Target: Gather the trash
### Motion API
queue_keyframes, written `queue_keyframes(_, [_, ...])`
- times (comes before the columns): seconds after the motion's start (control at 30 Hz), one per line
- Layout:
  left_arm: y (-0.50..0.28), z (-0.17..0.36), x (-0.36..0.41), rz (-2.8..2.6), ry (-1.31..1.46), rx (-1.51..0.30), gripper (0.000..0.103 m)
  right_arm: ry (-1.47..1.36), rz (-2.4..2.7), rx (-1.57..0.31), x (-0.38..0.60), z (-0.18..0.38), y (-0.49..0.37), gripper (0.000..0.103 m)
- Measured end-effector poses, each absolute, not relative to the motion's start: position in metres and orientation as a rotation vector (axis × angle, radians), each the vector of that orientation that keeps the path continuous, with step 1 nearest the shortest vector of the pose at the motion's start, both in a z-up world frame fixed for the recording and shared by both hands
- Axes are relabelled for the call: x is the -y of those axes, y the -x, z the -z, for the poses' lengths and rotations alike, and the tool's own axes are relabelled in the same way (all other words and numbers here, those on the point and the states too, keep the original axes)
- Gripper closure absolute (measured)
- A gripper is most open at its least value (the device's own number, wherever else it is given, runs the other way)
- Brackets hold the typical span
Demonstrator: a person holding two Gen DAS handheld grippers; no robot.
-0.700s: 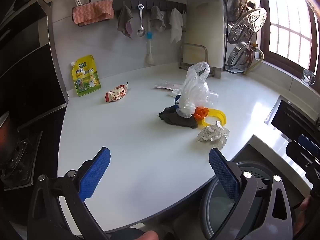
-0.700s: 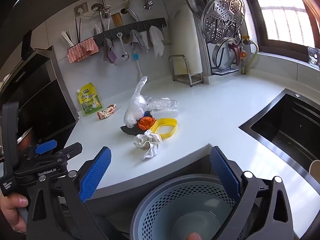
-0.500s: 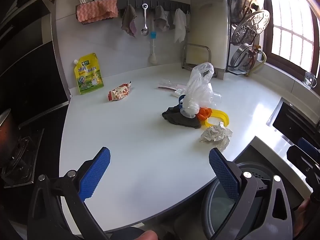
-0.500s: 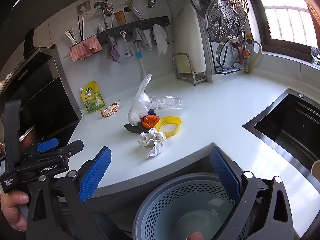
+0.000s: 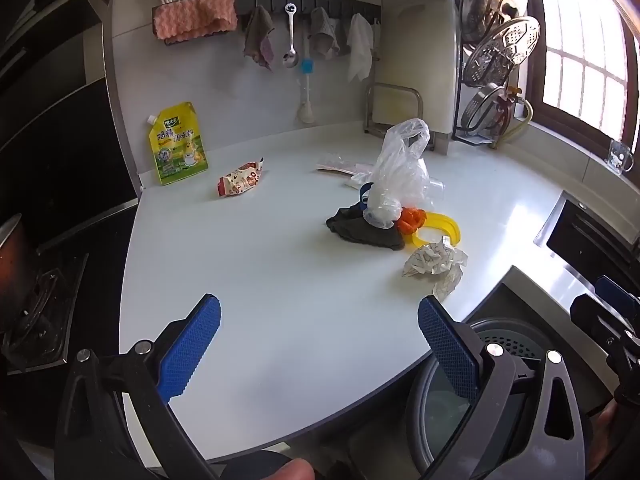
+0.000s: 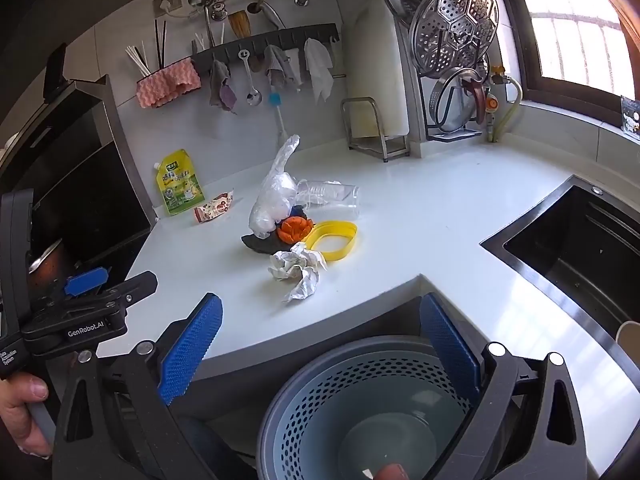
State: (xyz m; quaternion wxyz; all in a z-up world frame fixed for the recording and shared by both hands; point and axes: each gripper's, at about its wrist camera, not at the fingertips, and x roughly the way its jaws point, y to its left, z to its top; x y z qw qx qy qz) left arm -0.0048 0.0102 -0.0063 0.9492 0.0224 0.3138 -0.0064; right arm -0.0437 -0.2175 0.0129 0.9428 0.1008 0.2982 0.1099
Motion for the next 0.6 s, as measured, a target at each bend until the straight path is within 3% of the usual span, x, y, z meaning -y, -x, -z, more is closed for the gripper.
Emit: queue_keyframes(0.6, [0.0070, 0.0101, -0.0171, 0.025, -0.036, -0.650, 0.006, -0.207, -0.231, -0.633, 0.2116, -0.0087, 0.0459, 0.009])
